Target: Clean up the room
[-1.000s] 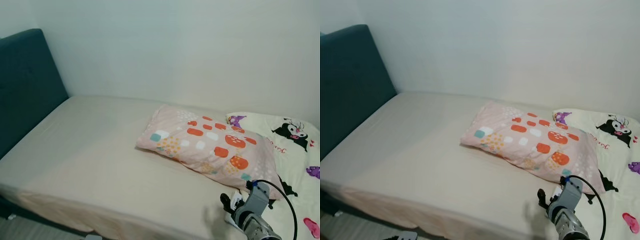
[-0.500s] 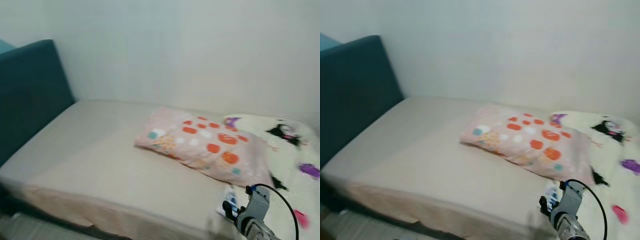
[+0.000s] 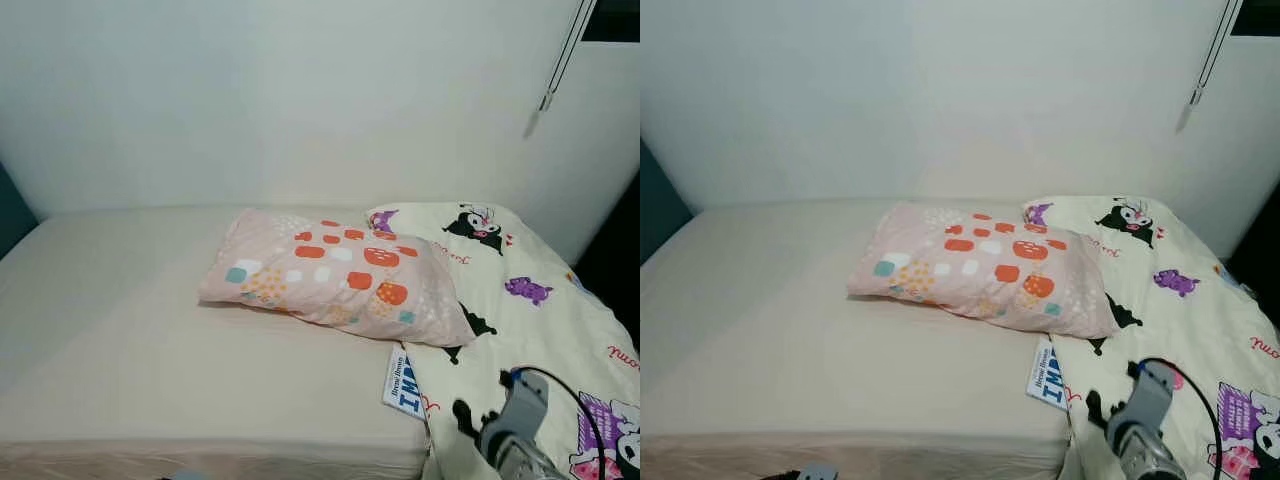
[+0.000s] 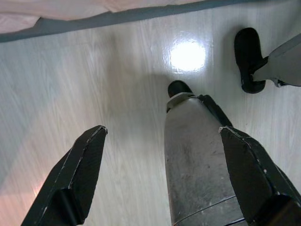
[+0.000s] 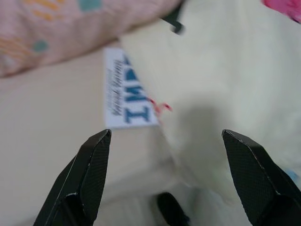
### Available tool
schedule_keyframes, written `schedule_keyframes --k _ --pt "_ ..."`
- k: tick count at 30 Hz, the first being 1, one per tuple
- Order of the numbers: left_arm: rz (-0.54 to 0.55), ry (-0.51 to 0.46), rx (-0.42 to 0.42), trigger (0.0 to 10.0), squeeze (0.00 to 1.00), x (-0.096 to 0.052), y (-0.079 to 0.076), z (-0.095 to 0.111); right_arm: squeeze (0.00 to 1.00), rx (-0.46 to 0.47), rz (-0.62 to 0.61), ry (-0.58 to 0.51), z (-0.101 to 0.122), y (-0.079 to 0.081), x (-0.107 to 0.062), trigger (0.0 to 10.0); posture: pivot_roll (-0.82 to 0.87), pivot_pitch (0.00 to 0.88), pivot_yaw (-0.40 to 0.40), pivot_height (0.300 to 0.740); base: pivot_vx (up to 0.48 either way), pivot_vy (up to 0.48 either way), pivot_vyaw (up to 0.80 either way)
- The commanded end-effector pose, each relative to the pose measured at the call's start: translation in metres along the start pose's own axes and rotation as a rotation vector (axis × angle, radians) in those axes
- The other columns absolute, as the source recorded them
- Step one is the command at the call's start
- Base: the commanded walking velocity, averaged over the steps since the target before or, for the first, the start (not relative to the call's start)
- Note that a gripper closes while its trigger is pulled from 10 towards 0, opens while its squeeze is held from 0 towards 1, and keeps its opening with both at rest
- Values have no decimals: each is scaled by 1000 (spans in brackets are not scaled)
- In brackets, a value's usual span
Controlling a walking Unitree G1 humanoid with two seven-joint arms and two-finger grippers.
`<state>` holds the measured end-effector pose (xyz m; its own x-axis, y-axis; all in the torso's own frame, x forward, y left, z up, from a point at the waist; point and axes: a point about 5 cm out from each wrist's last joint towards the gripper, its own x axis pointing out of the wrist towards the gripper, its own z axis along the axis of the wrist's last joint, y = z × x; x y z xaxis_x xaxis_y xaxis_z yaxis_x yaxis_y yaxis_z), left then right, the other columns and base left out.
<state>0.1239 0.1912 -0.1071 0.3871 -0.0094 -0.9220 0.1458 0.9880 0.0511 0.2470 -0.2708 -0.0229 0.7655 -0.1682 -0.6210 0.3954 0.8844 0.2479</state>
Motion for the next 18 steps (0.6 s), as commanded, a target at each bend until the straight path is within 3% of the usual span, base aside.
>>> schedule_keyframes --k 1,2,3,4,9,18 --pt "9 19 9 10000 0 -1 3 -4 0 18 31 -22 3 7 2 10000 -107 0 3 740 0 0 0" --pt "10 19 9 10000 0 -1 3 -4 0 20 46 -31 6 9 2 10000 -107 0 3 740 0 0 0" --pt "23 22 12 10000 0 -1 4 -5 0 47 139 -100 27 28 7 10000 -106 0 5 740 0 0 0" --pt "23 22 12 10000 0 -1 4 -5 0 47 139 -100 27 28 7 10000 -106 0 5 740 0 0 0" --pt "61 25 19 10000 0 -2 9 -7 0 97 290 -216 69 61 11 10000 -95 0 7 730 0 0 0" --pt "82 24 17 10000 0 -3 15 -8 0 209 333 -319 100 64 8 10000 -88 0 11 695 0 0 0"
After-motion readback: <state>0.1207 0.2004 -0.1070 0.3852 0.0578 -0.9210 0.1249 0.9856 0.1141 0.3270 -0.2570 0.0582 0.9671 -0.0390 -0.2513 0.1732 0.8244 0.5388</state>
